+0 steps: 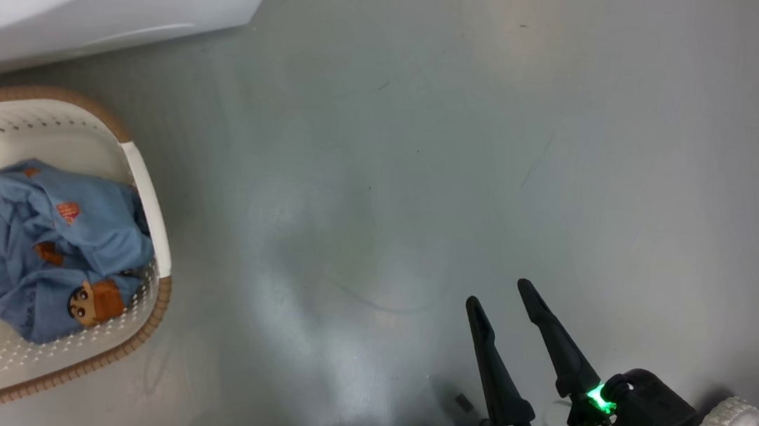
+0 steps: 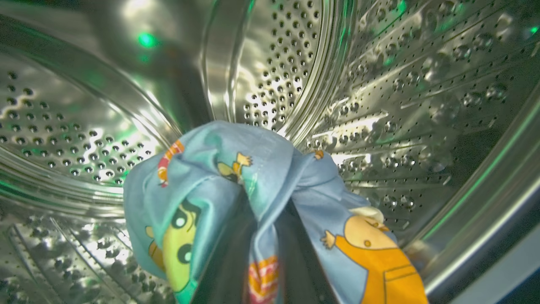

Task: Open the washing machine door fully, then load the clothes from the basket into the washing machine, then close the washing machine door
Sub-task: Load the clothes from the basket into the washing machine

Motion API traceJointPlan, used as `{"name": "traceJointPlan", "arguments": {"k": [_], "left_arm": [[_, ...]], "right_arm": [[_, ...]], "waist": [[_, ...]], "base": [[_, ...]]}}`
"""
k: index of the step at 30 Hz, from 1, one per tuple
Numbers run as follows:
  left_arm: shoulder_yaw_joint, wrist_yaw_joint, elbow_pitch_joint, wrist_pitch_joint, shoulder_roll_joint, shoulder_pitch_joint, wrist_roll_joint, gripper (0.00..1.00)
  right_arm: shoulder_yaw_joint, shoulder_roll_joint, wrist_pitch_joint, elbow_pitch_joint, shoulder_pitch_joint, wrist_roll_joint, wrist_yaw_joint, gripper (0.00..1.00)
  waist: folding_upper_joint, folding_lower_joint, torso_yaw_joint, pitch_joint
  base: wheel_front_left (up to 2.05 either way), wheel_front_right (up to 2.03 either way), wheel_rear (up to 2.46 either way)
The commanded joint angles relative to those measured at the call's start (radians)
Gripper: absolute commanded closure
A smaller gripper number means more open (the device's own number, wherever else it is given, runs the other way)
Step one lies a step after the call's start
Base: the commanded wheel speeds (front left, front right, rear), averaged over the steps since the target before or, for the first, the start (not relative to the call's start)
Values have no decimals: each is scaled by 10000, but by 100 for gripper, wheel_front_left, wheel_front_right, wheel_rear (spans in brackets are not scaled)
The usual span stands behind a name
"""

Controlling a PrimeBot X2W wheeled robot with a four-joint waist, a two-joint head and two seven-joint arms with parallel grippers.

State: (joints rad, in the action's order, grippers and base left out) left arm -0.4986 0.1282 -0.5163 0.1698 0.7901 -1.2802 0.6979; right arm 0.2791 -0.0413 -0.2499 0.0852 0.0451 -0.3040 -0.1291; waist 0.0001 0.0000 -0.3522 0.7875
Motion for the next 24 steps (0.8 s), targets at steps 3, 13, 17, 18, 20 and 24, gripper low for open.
{"name": "traceJointPlan", "arguments": {"k": [3,13,17,18,20,24], "left_arm": [[127,25,-197,-625,638,-224,455,0],[-195,-81,-862,-1811,434,-303,768,0],[-231,-107,-794,-1647,274,-197,810,0],[-234,-115,-746,-1547,214,-171,813,0],[-274,-115,-688,-1442,155,-129,774,0],[-367,-149,-533,-1079,-143,194,799,0]], "right_arm": [[246,-89,-118,162,-335,-69,-16,0],[61,-89,-118,14,-190,-103,-16,0],[-44,-89,-118,10,-101,-93,-16,0],[-81,-89,-118,2,-63,-90,-16,0],[-125,-89,-118,-11,-27,-91,-16,0],[-285,-89,-118,-124,117,-92,-16,0]], "waist": [[-1,0,-40,-81],[-1,0,183,-357],[-1,0,296,-477],[-1,0,336,-499],[-1,0,390,-533],[-1,0,583,-735]], "base": [[0,0,0],[0,0,0],[0,0,0],[0,0,0],[0,0,0],[0,0,0]]}}
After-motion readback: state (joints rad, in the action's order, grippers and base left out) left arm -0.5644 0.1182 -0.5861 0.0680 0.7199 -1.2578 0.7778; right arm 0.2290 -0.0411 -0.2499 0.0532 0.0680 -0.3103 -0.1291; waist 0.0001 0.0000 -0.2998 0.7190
